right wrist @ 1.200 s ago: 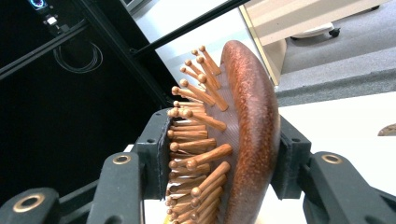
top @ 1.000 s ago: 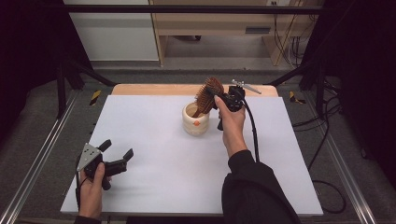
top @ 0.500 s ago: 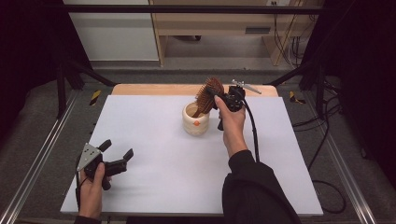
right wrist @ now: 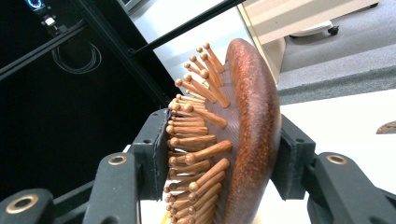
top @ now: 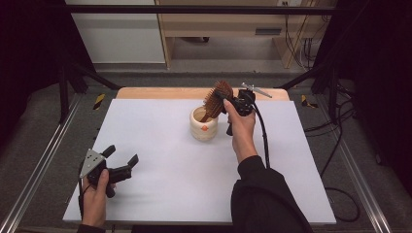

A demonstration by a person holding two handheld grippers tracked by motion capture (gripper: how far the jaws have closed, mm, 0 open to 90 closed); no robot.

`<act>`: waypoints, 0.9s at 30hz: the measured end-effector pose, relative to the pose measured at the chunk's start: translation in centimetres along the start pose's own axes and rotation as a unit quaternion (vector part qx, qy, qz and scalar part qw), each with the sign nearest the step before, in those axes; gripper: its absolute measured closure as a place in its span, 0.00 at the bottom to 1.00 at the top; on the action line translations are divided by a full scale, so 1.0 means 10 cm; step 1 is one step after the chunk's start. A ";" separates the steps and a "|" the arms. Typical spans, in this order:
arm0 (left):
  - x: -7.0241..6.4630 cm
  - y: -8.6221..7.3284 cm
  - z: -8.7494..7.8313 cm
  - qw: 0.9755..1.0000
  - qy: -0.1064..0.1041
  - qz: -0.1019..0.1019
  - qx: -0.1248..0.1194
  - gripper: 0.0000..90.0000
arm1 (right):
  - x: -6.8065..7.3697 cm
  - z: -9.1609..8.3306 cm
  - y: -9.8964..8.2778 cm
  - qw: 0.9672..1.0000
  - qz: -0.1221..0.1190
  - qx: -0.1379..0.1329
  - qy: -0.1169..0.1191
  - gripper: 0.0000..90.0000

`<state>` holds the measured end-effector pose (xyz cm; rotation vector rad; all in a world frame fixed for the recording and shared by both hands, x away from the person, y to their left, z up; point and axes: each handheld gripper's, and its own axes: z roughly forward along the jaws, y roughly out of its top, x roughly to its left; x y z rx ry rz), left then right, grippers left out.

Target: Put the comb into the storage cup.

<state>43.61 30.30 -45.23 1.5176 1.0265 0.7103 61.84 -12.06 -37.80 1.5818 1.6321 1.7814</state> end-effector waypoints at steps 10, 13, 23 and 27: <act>0.00 0.00 0.00 1.000 0.000 0.000 0.001 0.02 | 0.00 0.00 0.00 1.000 0.001 0.003 0.003 0.51; 0.00 0.00 0.00 1.000 0.000 0.000 0.001 0.02 | -0.01 0.00 0.00 1.000 -0.001 0.004 0.005 0.51; 0.00 0.00 0.00 1.000 0.000 0.000 0.001 0.02 | -0.01 0.00 0.01 1.000 -0.001 0.004 0.012 0.49; 0.00 0.00 0.00 1.000 0.000 0.000 0.001 0.02 | 0.00 -0.01 0.02 1.000 -0.005 0.006 0.011 0.44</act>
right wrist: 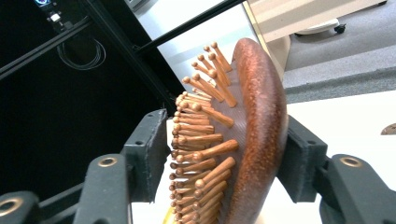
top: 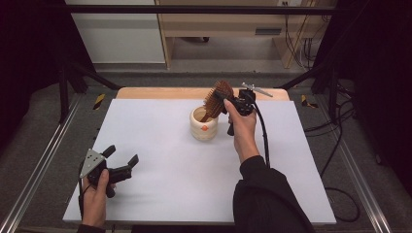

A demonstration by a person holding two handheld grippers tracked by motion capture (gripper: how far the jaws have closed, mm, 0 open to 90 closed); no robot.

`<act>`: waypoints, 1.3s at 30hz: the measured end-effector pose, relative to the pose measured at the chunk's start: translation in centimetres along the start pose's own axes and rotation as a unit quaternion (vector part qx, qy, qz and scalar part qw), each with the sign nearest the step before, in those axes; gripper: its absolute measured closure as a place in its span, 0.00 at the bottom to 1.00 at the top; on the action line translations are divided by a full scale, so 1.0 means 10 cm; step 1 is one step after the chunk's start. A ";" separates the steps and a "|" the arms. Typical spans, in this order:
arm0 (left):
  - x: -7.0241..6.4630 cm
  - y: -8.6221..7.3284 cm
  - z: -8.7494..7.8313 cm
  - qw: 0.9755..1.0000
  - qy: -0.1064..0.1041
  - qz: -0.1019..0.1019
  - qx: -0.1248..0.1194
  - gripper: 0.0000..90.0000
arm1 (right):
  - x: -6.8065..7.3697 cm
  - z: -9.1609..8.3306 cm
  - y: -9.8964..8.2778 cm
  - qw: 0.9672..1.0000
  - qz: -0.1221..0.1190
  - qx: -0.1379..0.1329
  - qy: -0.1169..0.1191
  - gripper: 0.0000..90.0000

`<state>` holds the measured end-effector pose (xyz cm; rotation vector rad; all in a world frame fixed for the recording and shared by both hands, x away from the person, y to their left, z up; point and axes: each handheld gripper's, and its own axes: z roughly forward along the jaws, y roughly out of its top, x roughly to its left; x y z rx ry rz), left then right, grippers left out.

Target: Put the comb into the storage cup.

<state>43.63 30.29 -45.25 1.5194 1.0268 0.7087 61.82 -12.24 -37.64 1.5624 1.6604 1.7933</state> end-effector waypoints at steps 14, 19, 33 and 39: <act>0.00 0.00 0.00 1.000 0.000 0.000 0.000 0.02 | 0.05 -0.01 0.00 1.000 -0.017 0.004 -0.008 0.28; -0.01 0.00 0.00 1.000 0.001 -0.001 -0.001 0.02 | 0.07 -0.03 0.01 0.999 -0.029 0.004 -0.019 0.19; 0.02 0.00 -0.02 1.000 0.005 -0.007 -0.005 0.02 | 0.14 -0.16 0.05 0.997 -0.064 0.015 -0.042 0.08; 0.04 0.00 -0.04 1.000 0.010 -0.006 -0.013 0.02 | 0.16 -0.27 0.11 0.998 -0.056 0.007 -0.041 0.07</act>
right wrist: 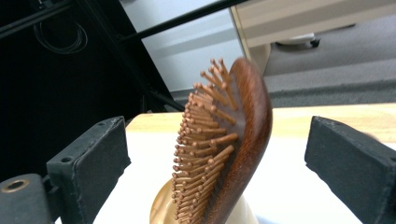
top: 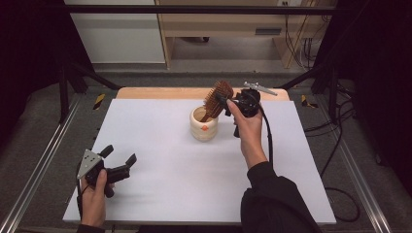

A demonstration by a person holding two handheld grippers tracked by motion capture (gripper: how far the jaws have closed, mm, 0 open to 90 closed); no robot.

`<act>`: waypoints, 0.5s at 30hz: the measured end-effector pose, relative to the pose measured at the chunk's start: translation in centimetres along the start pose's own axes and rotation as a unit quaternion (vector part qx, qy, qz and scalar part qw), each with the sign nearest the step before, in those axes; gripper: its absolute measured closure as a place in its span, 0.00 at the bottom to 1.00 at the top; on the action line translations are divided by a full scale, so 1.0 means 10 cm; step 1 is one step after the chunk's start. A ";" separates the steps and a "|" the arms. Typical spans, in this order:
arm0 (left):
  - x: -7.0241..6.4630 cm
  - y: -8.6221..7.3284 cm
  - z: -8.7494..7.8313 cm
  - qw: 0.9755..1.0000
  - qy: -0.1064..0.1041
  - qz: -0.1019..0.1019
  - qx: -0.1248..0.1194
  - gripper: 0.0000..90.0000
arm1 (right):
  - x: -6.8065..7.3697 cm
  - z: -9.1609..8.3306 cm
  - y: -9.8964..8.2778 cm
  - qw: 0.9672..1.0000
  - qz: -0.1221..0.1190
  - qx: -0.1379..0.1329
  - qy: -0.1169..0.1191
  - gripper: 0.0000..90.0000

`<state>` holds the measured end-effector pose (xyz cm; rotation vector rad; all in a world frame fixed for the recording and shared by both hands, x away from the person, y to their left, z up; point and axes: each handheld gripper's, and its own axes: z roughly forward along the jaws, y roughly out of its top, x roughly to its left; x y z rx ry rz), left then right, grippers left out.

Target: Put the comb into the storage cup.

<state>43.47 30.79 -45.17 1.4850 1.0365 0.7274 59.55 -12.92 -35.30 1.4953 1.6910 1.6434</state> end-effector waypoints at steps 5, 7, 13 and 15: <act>0.00 0.01 -0.01 1.000 0.005 0.000 -0.006 0.02 | 0.00 -0.14 0.05 1.000 -0.026 -0.007 -0.008 0.08; 0.00 0.01 -0.02 1.000 0.007 0.002 -0.004 0.02 | -0.02 -0.19 0.04 0.999 -0.035 -0.015 -0.018 0.08; 0.01 0.00 -0.03 1.000 0.010 -0.002 -0.005 0.02 | -0.16 -0.31 -0.01 0.999 -0.033 -0.022 -0.021 0.09; 0.01 0.00 -0.03 1.000 0.010 -0.005 -0.005 0.02 | -0.20 -0.36 -0.02 0.999 -0.037 -0.026 -0.013 0.11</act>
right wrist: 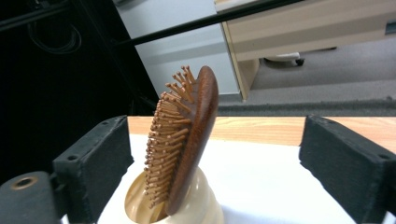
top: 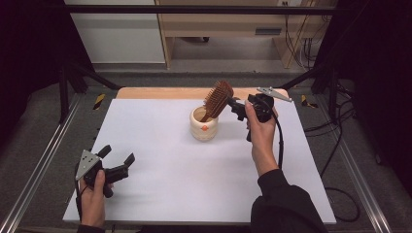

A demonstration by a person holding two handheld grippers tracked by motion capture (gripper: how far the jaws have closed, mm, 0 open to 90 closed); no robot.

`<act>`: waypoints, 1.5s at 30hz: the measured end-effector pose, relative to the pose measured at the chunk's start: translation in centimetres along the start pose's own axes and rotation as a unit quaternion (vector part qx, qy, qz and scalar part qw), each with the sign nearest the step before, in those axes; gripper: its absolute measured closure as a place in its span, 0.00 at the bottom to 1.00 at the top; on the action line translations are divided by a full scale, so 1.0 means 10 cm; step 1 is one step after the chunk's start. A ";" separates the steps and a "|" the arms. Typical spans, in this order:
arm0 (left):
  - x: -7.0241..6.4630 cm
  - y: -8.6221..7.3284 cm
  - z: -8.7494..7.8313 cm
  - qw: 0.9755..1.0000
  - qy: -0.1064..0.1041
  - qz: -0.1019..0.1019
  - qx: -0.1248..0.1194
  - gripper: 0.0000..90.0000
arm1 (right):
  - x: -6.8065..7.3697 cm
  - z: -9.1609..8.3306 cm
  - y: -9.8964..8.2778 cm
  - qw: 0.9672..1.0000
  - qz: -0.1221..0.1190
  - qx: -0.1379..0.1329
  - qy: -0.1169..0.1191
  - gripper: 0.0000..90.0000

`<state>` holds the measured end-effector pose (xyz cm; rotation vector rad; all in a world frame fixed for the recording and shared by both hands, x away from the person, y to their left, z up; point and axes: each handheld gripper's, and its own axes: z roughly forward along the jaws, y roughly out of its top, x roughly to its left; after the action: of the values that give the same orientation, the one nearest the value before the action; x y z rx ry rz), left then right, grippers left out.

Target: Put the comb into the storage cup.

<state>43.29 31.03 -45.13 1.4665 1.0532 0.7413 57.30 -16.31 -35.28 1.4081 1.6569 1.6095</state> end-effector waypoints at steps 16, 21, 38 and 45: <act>0.02 0.01 -0.02 1.000 -0.001 -0.003 -0.004 0.02 | -0.08 -0.21 0.05 1.000 -0.020 -0.006 0.006 0.09; 0.01 0.01 -0.01 1.000 -0.002 0.000 -0.003 0.02 | -0.03 -0.25 0.06 0.999 -0.037 0.002 0.021 0.09; 0.03 0.02 -0.03 1.000 0.004 -0.003 -0.007 0.02 | 0.05 -0.39 0.07 0.993 -0.105 -0.051 0.005 0.05; 0.04 0.02 -0.05 1.000 0.005 -0.002 -0.008 0.02 | 0.07 -0.43 -0.01 0.989 -0.135 -0.051 0.008 0.07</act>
<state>43.06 31.57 -44.92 1.4468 1.0555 0.7539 53.37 -17.77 -34.12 1.0704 1.6673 1.5304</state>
